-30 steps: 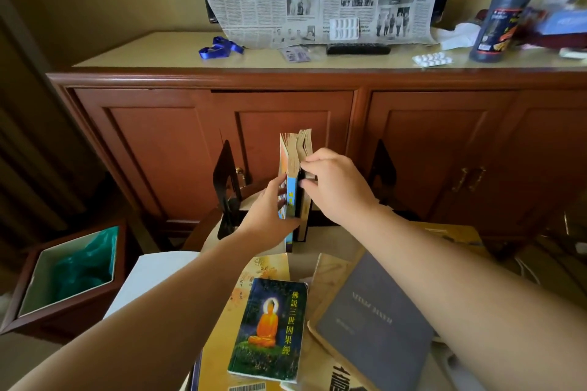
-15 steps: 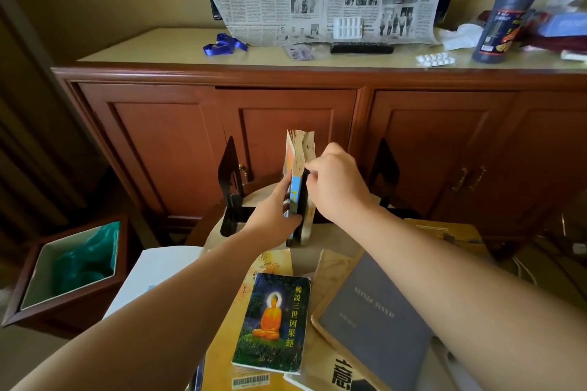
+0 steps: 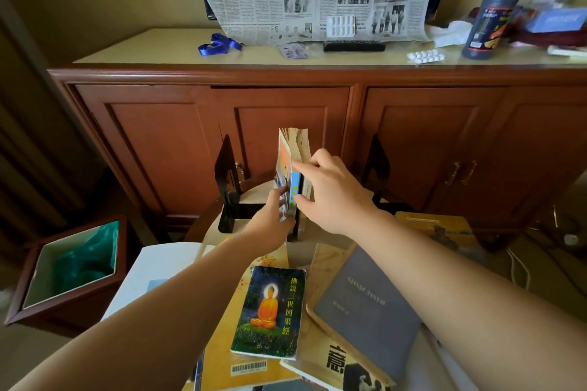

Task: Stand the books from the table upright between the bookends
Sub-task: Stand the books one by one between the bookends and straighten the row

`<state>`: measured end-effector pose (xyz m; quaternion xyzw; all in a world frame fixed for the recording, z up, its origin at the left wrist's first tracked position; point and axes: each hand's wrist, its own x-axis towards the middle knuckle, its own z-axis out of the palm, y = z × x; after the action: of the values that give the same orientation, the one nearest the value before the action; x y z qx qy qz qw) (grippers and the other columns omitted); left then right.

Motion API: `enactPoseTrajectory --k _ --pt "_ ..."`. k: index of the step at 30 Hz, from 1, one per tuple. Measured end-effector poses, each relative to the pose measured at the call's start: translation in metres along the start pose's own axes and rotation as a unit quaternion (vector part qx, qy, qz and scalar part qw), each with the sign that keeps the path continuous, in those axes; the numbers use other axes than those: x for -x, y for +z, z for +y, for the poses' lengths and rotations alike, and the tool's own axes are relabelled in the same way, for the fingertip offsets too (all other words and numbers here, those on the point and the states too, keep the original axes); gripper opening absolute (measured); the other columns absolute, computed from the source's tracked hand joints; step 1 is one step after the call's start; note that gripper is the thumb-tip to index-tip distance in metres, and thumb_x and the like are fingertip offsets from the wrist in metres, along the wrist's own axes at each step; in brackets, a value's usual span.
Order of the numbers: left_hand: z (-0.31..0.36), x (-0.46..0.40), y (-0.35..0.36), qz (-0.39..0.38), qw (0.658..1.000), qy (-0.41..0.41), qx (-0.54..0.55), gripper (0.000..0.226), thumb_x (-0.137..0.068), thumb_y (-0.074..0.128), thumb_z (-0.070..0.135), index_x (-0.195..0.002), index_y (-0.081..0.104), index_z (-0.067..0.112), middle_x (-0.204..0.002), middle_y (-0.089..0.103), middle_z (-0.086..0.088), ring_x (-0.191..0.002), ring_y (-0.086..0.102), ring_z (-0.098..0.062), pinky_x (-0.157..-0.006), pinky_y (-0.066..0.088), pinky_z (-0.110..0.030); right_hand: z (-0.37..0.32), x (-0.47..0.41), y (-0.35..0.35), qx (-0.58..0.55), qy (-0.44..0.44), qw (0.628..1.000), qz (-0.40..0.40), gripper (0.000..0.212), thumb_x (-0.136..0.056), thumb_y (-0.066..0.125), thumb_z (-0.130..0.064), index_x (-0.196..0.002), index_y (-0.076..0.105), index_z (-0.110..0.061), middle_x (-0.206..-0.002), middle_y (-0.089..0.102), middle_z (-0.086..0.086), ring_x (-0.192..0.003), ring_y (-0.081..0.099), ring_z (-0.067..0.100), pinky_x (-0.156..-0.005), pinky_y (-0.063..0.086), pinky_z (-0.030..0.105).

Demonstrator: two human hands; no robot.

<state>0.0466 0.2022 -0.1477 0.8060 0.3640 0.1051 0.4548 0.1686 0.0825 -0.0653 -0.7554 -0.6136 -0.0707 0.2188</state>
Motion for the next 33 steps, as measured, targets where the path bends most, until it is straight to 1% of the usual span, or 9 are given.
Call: enactPoseTrajectory --k 4,8,12,14,16,19,23,27,33 --pt "0.005 0.015 -0.007 0.006 0.999 -0.012 -0.043 0.075 -0.105 0.056 0.011 -0.164 0.02 0.038 -0.159 0.043 0.0 -0.136 0.054 -0.022 -0.096 0.054 -0.033 -0.004 0.012 -0.007 0.04 0.011 0.998 -0.049 0.072 -0.094 0.063 -0.039 -0.157 0.033 -0.021 -0.144 0.038 -0.001 -0.118 0.044 0.027 -0.09 0.051 0.043" --pt "0.005 0.047 -0.011 0.022 0.993 0.001 -0.116 0.052 -0.103 0.057 0.015 -0.153 0.046 0.027 -0.153 0.052 0.002 -0.136 0.052 -0.017 -0.102 0.046 -0.028 -0.012 0.031 -0.014 0.018 0.032 0.995 -0.089 0.079 -0.095 0.062 -0.04 -0.161 0.022 -0.022 -0.158 0.029 0.002 -0.135 0.035 0.03 -0.104 0.044 0.044" --pt "-0.004 0.092 -0.013 0.055 0.977 -0.017 -0.203 0.052 -0.094 0.066 0.027 -0.145 0.055 0.025 -0.149 0.053 0.002 -0.134 0.052 -0.02 -0.105 0.048 -0.037 -0.017 0.064 0.0 -0.019 0.076 0.989 -0.125 0.072 -0.094 0.061 -0.044 -0.157 0.031 -0.028 -0.145 0.045 0.002 -0.133 0.041 0.028 -0.102 0.047 0.048" --pt "-0.01 0.116 -0.009 0.072 0.961 -0.044 -0.263 0.061 -0.089 0.068 0.052 -0.141 0.057 0.023 -0.144 0.052 0.0 -0.134 0.048 -0.025 -0.107 0.046 -0.041 -0.025 0.086 0.008 -0.043 0.089 0.985 -0.14 0.058 -0.094 0.06 -0.045 -0.148 0.046 -0.027 -0.135 0.054 -0.001 -0.126 0.046 0.025 -0.098 0.048 0.045" --pt "-0.016 0.137 -0.003 0.053 0.943 -0.076 -0.318 0.076 -0.078 0.061 0.08 -0.128 0.06 0.022 -0.129 0.051 -0.002 -0.125 0.048 -0.027 -0.101 0.048 -0.042 -0.037 0.109 0.015 -0.051 0.083 0.987 -0.13 0.046 -0.095 0.061 -0.043 -0.137 0.057 -0.026 -0.126 0.058 -0.004 -0.121 0.048 0.021 -0.095 0.047 0.039" --pt "-0.022 0.155 0.001 0.022 0.942 -0.093 -0.323 0.07 -0.075 0.064 0.084 -0.113 0.061 0.025 -0.113 0.051 0.0 -0.108 0.051 -0.023 -0.092 0.053 -0.039 -0.053 0.14 0.024 -0.085 0.084 0.988 -0.101 0.04 -0.095 0.062 -0.041 -0.132 0.06 -0.027 -0.123 0.057 -0.008 -0.118 0.046 0.016 -0.093 0.044 0.033" --pt "-0.022 0.163 -0.004 0.018 0.963 -0.126 -0.238 0.06 -0.076 0.082 0.064 -0.114 0.058 0.023 -0.11 0.059 -0.001 -0.095 0.06 -0.02 -0.079 0.057 -0.034 -0.065 0.167 0.029 -0.114 0.083 0.988 -0.067 0.037 -0.095 0.063 -0.039 -0.131 0.06 -0.029 -0.127 0.056 -0.012 -0.116 0.05 0.01 -0.091 0.046 0.028" --pt "-0.015 0.17 -0.005 0.02 0.982 -0.181 -0.045 0.057 -0.084 0.086 0.033 -0.125 0.048 0.022 -0.108 0.065 -0.001 -0.088 0.071 -0.017 -0.067 0.06 -0.029 -0.066 0.176 0.029 -0.136 0.078 0.986 -0.051 0.038 -0.093 0.063 -0.04 -0.13 0.061 -0.029 -0.127 0.056 -0.013 -0.114 0.053 0.008 -0.091 0.049 0.028" --pt "-0.008 0.186 -0.016 0.088 0.953 -0.116 0.264 0.033 -0.095 0.076 0.016 -0.124 0.061 0.022 -0.111 0.073 -0.009 -0.095 0.076 -0.028 -0.086 0.064 -0.045 -0.066 0.174 0.029 -0.263 0.183 0.947 0.014 0.061 -0.088 0.075 -0.044 -0.14 0.047 -0.034 -0.129 0.056 -0.015 -0.11 0.058 0.005 -0.087 0.057 0.028"
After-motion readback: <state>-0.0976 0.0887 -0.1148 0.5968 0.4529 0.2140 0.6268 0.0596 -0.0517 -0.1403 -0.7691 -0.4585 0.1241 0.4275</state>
